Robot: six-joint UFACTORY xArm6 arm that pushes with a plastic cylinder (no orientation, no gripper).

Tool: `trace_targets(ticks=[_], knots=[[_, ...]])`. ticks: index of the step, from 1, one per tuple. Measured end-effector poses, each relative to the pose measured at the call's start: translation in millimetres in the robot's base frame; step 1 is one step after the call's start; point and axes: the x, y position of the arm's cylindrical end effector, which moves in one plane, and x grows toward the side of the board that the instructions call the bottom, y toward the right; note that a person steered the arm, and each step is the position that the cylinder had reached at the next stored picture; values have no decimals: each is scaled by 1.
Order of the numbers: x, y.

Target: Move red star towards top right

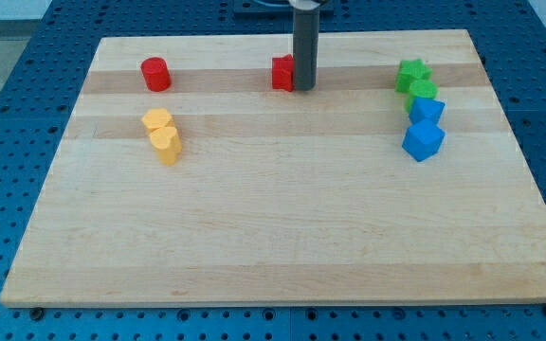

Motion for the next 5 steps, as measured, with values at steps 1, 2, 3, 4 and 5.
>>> trace_targets(ticks=[1, 2, 3, 4, 5], knots=[[32, -15], [46, -66], [25, -96], [-22, -53], [-58, 35]])
